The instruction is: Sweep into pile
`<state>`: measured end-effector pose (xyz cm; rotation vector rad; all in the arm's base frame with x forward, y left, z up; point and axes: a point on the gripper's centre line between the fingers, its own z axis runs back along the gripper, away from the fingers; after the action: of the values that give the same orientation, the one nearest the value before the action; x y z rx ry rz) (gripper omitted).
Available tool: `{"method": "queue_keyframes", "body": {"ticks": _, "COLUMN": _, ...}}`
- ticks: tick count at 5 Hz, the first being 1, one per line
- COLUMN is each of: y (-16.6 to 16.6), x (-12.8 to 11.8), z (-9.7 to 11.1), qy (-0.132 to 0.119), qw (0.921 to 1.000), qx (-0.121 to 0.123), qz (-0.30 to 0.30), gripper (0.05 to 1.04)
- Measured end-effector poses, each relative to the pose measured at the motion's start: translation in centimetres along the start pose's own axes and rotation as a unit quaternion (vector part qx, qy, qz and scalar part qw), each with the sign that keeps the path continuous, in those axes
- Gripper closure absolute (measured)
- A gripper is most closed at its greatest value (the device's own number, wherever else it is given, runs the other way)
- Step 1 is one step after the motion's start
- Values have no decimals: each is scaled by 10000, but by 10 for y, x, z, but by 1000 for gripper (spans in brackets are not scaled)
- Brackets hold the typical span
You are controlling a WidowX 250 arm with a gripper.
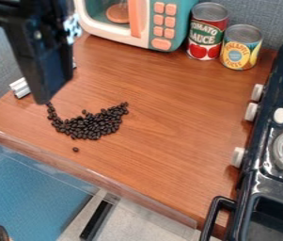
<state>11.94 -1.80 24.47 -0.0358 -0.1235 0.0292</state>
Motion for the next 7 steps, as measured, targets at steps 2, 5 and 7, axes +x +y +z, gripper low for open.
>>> {"method": "queue_keyframes", "body": {"ticks": 2, "y": 20, "x": 19, "z": -25, "qy": -70, "qw": 9999, "qx": -45, "qz": -114, "gripper": 83}}
{"method": "queue_keyframes", "body": {"ticks": 5, "y": 75, "x": 71, "z": -79, "qy": -520, "qw": 9960, "qx": 141, "qz": -715, "gripper": 83}}
{"method": "queue_keyframes", "body": {"ticks": 7, "y": 126, "x": 105, "z": -114, "qy": -273, "qw": 9936, "qx": 55, "qz": -1092, "gripper": 83}}
